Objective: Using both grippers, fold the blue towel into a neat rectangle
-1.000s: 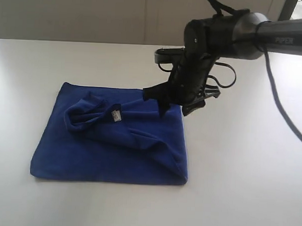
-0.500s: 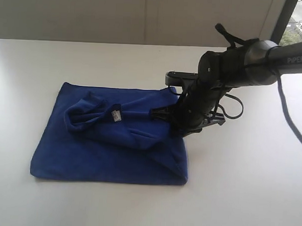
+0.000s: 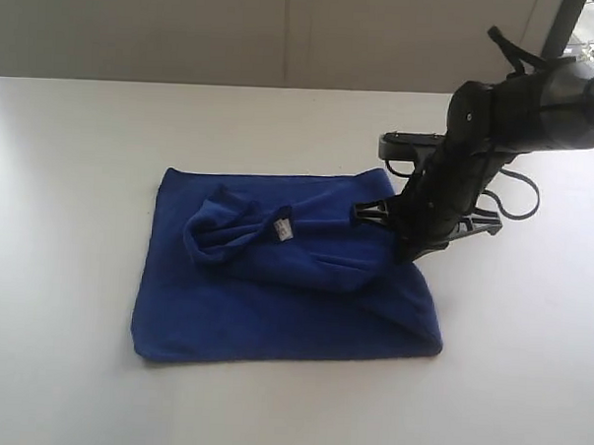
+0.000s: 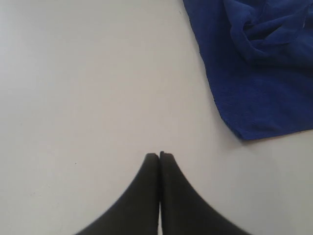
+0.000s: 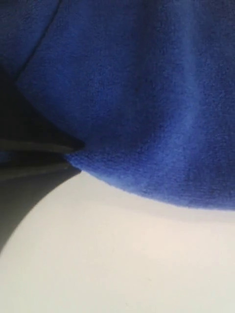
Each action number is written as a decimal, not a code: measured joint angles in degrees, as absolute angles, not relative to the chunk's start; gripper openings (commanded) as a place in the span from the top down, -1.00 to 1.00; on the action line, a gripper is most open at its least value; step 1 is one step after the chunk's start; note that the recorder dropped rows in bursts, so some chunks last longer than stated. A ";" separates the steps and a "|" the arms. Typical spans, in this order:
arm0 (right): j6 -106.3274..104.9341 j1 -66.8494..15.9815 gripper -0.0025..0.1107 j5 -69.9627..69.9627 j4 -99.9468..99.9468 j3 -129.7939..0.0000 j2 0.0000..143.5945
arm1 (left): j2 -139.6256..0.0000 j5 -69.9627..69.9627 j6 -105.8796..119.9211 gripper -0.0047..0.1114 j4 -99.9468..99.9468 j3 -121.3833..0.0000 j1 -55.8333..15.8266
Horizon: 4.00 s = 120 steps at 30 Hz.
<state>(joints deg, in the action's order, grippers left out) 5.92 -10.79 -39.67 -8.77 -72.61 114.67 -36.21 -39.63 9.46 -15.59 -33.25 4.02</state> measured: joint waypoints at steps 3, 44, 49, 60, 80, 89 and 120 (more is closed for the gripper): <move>5.92 -10.79 0.74 -39.77 -8.77 -72.61 114.67 | -36.21 -39.63 9.46 0.92 -15.59 -33.25 4.02; -6.45 -33.21 0.23 -39.99 -23.61 -98.23 128.51 | -36.21 -39.63 9.46 0.92 -15.59 -33.25 4.02; -5.76 -33.21 0.64 -39.35 -23.61 -98.44 130.33 | -36.21 -39.63 9.46 0.92 -15.59 -33.25 4.02; -3.39 -33.21 0.96 -40.89 -23.51 -104.65 128.63 | -36.21 -39.63 9.46 0.92 -15.59 -33.25 4.02; -1.18 -35.42 0.96 -39.84 -26.19 -106.82 135.84 | -36.21 -39.63 9.46 0.92 -15.59 -33.25 4.02; -1.07 -35.42 0.96 -41.08 -25.71 -106.82 132.10 | -36.21 -39.63 9.46 0.92 -15.59 -33.25 4.02; -1.07 -27.71 0.96 -51.56 -20.55 -109.29 112.39 | -36.21 -39.63 9.46 0.92 -15.59 -33.25 4.02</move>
<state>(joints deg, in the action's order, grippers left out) -1.07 -27.71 -51.56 -20.55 -109.29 112.39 -36.21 -39.63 9.46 -15.59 -33.25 4.02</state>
